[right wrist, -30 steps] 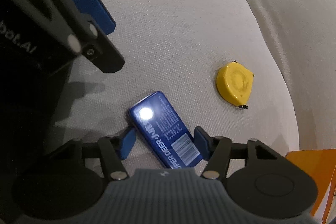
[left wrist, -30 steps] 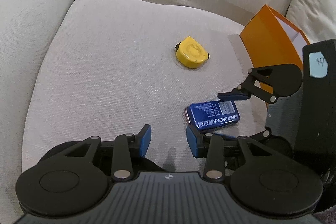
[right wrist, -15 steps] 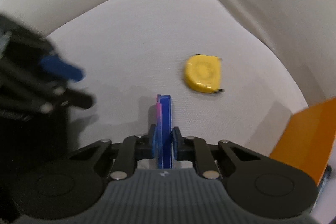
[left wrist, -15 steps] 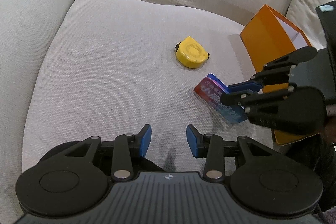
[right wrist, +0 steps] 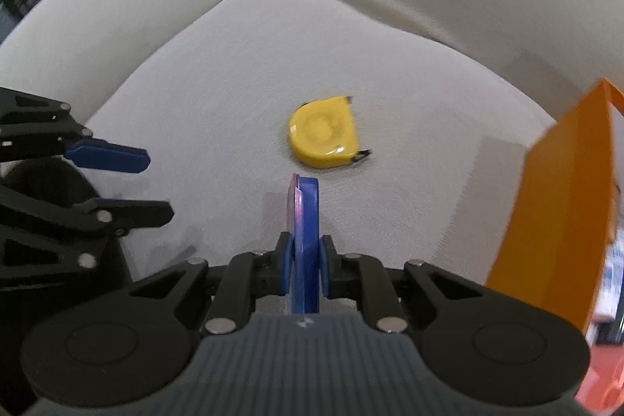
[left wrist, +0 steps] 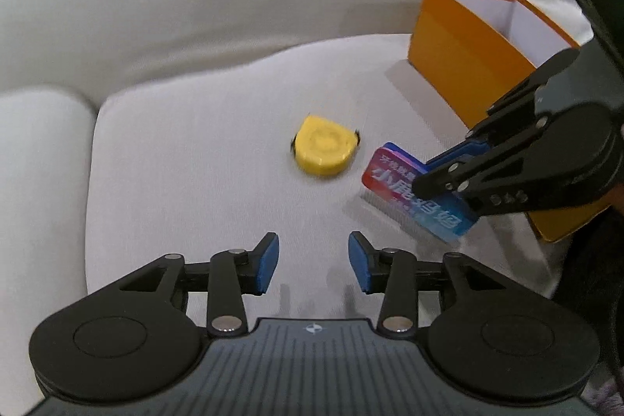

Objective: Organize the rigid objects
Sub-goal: 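Lift the blue card box with right tool while left tool grasps the yellow tape measure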

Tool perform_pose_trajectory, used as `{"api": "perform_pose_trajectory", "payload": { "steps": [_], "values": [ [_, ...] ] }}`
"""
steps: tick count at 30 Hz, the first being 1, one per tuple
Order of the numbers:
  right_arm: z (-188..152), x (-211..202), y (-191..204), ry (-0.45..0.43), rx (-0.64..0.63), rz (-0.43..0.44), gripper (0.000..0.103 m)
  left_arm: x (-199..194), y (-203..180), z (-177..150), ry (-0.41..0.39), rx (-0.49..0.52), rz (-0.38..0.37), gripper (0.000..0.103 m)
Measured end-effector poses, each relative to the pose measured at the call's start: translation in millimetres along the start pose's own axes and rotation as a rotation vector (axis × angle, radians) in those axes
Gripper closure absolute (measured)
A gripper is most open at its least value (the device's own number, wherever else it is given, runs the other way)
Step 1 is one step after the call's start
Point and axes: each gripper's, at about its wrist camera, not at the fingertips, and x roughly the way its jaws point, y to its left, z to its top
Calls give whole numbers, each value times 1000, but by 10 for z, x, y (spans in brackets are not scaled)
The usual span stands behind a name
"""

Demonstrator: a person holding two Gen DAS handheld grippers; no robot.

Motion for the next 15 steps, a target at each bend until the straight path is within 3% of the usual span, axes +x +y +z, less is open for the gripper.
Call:
{"api": "perform_pose_trajectory", "payload": {
  "steps": [7, 15],
  "values": [
    [178, -13, -340, -19, 134, -55, 89, 311, -72, 323, -1, 127, 8, 41],
    [269, 333, -484, 32, 227, 47, 85, 674, -55, 534, 14, 232, -23, 35]
  ]
}}
